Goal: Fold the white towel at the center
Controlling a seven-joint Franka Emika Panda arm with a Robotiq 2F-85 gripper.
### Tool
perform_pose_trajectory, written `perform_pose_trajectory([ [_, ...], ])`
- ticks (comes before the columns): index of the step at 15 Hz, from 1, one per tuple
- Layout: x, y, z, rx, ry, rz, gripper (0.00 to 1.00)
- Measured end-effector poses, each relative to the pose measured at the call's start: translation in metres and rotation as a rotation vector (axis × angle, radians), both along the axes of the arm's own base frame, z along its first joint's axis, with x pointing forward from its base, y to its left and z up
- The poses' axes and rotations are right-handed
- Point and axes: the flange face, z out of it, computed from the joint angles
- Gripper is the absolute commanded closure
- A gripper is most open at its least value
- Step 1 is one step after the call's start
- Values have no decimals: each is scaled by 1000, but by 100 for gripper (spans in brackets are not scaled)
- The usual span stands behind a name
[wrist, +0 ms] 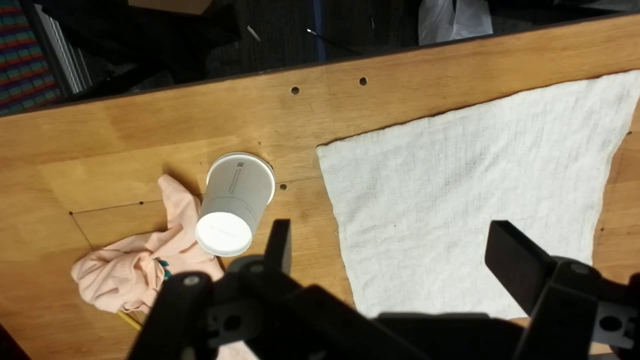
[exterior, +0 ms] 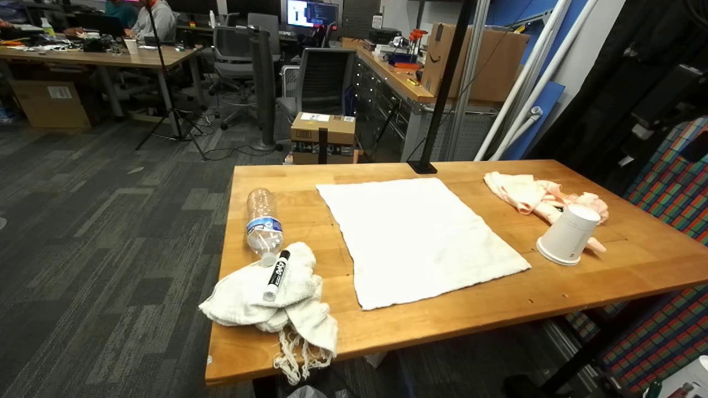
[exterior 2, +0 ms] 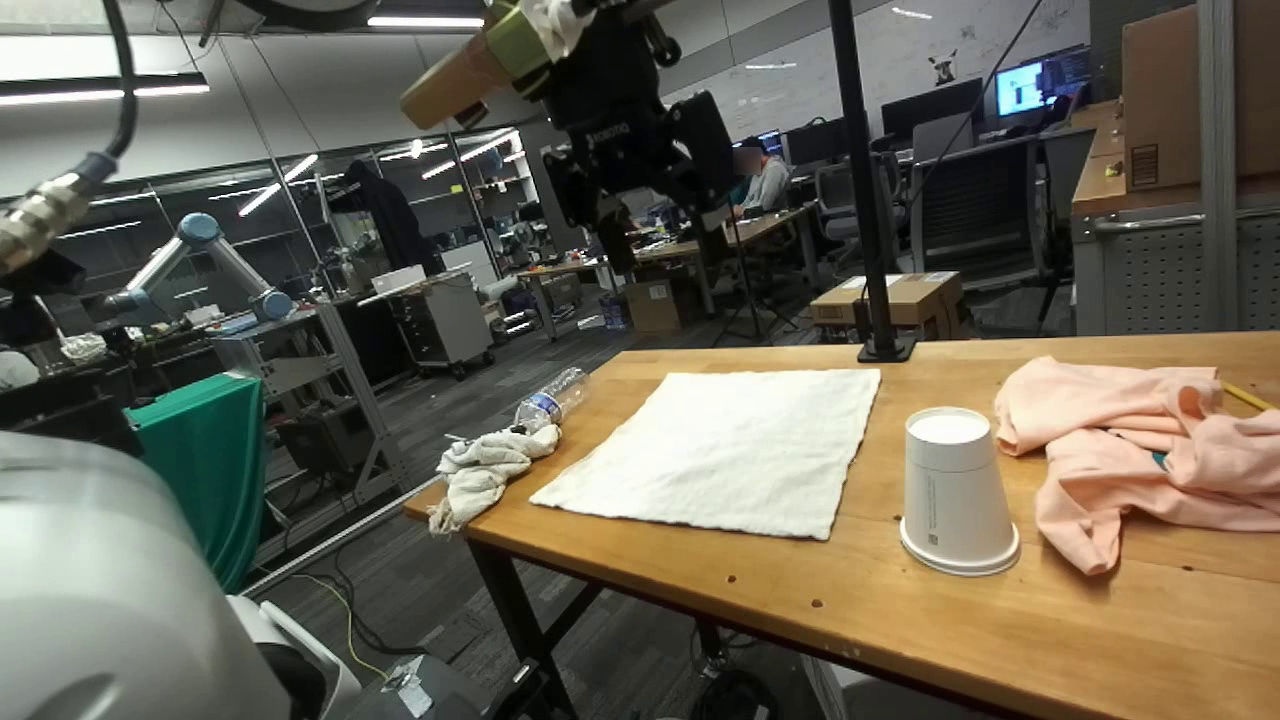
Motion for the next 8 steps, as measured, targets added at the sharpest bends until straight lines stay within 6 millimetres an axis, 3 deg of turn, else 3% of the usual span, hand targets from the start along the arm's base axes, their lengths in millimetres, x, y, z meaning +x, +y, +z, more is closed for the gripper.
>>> perform_pose_trajectory([
  [4,14,13,-5,-46,-27,43,0],
  [8,37,20,-24,-138,-41,100,0],
])
